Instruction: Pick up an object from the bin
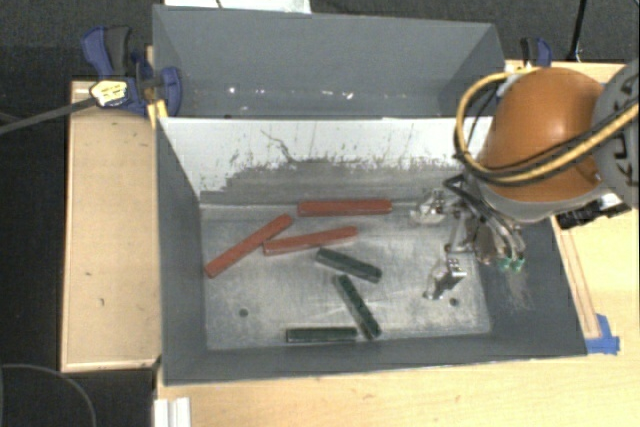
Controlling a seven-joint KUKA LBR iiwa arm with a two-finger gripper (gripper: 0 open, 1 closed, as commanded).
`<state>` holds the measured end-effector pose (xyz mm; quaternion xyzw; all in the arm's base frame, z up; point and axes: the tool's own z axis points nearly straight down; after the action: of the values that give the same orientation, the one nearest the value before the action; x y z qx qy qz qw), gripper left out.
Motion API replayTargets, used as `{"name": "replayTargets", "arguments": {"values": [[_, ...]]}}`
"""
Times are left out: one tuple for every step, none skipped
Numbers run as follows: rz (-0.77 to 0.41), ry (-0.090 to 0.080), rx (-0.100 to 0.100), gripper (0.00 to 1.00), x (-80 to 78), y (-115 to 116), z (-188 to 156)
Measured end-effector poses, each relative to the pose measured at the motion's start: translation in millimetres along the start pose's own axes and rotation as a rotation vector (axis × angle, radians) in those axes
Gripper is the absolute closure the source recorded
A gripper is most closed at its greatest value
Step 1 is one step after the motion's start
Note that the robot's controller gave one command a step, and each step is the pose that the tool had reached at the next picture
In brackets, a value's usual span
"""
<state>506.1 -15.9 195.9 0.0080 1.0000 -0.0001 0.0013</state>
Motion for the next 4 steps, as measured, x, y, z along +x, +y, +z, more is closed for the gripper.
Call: {"name": "replayTargets", "arguments": {"values": [[0.000, 0.000, 0.000, 0.00, 0.0, 0, 0], [0.014, -0.009, -0.001, 1.00, -33.4, 73, 119], [0.012, 0.000, -0.002, 0.00, -30.6, 75, 120], [0.012, -0.001, -0.002, 0.00, -31.0, 75, 120]]}}
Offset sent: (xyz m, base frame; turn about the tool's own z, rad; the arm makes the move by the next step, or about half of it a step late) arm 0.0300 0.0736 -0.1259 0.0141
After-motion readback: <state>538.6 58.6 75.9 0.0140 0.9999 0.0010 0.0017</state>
